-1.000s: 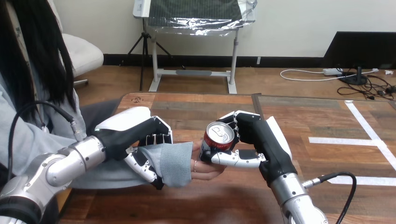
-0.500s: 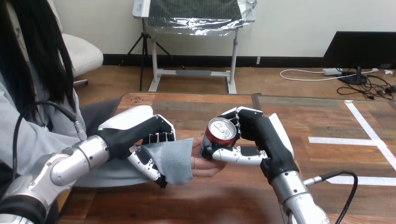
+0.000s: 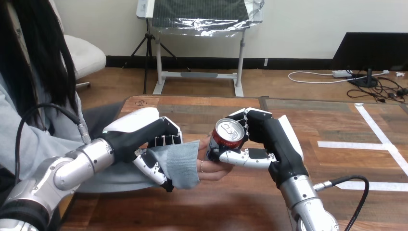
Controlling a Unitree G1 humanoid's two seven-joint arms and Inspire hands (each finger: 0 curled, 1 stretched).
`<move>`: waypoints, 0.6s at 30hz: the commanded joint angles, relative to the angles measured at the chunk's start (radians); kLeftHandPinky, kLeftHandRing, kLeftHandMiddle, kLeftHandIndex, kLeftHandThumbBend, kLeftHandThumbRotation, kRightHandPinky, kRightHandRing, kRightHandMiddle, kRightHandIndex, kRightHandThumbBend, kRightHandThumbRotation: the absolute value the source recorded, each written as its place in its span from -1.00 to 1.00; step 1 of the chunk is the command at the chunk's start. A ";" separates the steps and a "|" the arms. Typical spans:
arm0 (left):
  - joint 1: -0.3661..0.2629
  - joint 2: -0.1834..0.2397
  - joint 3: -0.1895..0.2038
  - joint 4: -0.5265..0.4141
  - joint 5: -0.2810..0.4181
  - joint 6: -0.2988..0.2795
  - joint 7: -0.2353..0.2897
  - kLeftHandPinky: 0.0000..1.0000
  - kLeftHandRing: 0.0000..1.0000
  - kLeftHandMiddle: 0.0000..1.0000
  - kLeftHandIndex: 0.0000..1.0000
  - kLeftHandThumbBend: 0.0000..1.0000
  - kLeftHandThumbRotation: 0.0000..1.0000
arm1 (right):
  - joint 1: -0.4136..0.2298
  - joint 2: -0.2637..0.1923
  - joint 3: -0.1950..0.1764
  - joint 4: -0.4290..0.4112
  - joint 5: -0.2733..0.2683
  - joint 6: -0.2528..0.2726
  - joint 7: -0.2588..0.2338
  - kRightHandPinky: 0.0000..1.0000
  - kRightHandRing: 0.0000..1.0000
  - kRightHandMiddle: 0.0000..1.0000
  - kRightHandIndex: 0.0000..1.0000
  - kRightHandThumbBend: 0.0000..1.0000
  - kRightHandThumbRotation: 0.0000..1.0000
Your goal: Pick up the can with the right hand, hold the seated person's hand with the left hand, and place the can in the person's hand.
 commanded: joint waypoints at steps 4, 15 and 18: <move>-0.111 -0.028 0.018 -0.038 -0.024 -0.013 0.039 -0.41 -0.30 -0.16 -0.13 0.84 -1.00 | -0.040 0.038 0.043 -0.038 -0.010 -0.012 0.014 -0.22 -0.10 0.06 0.09 0.66 -1.00; -0.098 -0.024 0.020 -0.031 -0.023 -0.026 0.061 -0.09 -0.01 0.09 0.11 0.96 -0.78 | -0.042 0.015 0.051 -0.038 -0.031 0.004 0.013 0.15 0.29 0.40 0.45 0.75 -0.94; -0.092 -0.021 0.020 -0.036 -0.021 -0.033 0.072 0.01 0.09 0.17 0.21 0.99 -0.65 | -0.041 0.006 0.054 -0.049 -0.042 0.032 0.013 0.25 0.40 0.48 0.55 0.77 -0.84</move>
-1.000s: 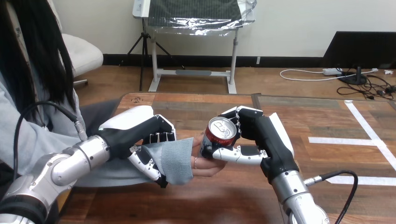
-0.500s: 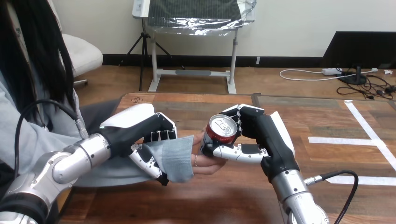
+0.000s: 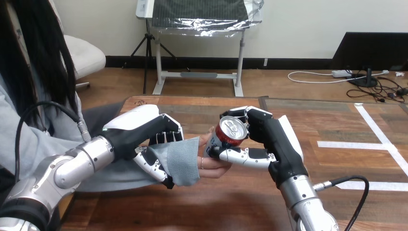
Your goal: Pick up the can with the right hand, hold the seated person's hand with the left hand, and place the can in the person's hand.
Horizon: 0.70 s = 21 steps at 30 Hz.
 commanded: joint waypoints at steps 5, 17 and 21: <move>-0.076 -0.011 0.017 -0.059 -0.015 -0.021 0.053 0.13 0.21 0.28 0.33 1.00 -0.52 | -0.041 0.005 0.041 -0.050 -0.028 0.032 0.026 0.38 0.49 0.55 0.64 0.79 -0.72; -0.036 0.008 0.020 -0.132 -0.010 0.016 0.050 0.42 0.52 0.57 0.66 1.00 -0.40 | -0.045 -0.015 0.039 -0.051 -0.043 0.047 0.028 0.56 0.58 0.60 0.74 0.80 -0.56; -0.020 0.013 0.022 -0.158 -0.014 0.034 0.041 0.54 0.62 0.64 0.72 1.00 -0.32 | -0.045 -0.023 0.040 -0.057 -0.048 0.055 0.029 0.59 0.59 0.60 0.74 0.81 -0.53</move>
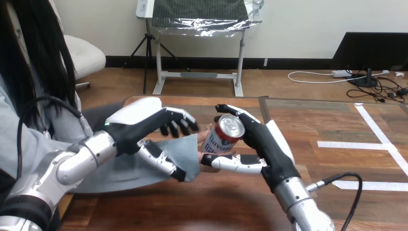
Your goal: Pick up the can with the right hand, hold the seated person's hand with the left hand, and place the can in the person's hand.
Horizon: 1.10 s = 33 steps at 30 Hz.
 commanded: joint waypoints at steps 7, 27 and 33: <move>0.007 0.020 0.025 -0.113 -0.015 0.038 0.023 0.70 0.76 0.75 0.82 1.00 -0.26 | -0.044 -0.023 0.007 -0.060 -0.019 0.018 0.007 0.62 0.61 0.62 0.76 0.82 -0.48; 0.079 0.036 0.038 -0.182 -0.026 0.068 0.035 0.81 0.93 0.96 0.97 1.00 -0.11 | -0.045 -0.046 0.006 -0.080 -0.026 0.064 0.020 0.74 0.72 0.72 0.84 0.89 -0.27; 0.096 0.038 0.043 -0.193 -0.023 0.060 0.054 0.85 0.97 0.99 0.99 1.00 -0.03 | -0.047 -0.050 0.006 -0.072 -0.019 0.056 0.020 0.77 0.77 0.76 0.88 0.92 -0.21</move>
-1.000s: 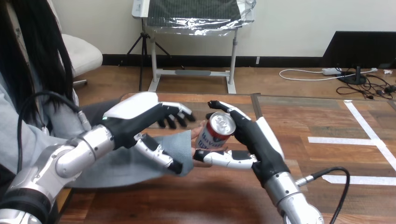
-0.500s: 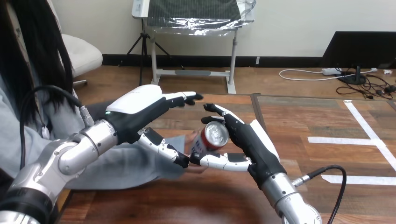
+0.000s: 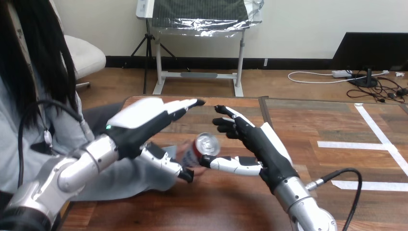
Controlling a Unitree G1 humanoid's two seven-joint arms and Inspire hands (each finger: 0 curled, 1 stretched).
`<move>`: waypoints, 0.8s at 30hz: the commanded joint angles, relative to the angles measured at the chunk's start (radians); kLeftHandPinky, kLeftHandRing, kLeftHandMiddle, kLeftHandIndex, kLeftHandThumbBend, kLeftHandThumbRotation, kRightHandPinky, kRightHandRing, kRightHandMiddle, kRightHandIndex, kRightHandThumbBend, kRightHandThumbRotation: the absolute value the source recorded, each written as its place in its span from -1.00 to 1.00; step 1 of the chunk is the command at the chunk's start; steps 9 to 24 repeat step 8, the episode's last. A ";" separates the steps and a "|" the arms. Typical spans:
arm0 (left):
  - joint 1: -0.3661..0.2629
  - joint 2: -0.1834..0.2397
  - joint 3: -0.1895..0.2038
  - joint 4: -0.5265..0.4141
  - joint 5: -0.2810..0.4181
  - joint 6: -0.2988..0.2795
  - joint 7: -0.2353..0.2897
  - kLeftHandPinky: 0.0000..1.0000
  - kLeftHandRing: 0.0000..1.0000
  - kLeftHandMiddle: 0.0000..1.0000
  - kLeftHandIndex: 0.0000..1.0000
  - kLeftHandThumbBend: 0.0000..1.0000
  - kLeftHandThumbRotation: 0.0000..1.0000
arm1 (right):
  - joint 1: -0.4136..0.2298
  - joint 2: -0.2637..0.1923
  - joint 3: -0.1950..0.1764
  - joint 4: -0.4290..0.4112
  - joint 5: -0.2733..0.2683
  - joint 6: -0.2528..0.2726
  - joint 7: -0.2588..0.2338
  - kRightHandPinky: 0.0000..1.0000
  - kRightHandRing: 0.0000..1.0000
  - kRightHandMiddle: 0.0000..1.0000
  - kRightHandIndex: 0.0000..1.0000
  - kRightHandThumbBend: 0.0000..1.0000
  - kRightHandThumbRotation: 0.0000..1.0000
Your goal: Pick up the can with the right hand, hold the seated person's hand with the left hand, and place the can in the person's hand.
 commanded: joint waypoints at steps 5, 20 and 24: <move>0.004 0.024 0.044 -0.062 -0.024 -0.011 0.051 0.86 0.98 1.00 1.00 1.00 0.01 | -0.048 -0.015 -0.006 -0.037 0.004 -0.007 -0.006 0.78 0.80 0.78 0.91 0.94 -0.18; 0.012 0.024 0.047 -0.058 -0.017 -0.034 0.082 0.86 0.99 1.00 1.00 1.00 0.06 | -0.048 -0.016 -0.006 -0.037 0.004 0.001 -0.006 0.79 0.83 0.81 0.94 0.97 -0.16; 0.012 0.024 0.047 -0.058 -0.017 -0.034 0.082 0.86 0.99 1.00 1.00 1.00 0.06 | -0.048 -0.016 -0.006 -0.037 0.004 0.001 -0.006 0.79 0.83 0.81 0.94 0.97 -0.16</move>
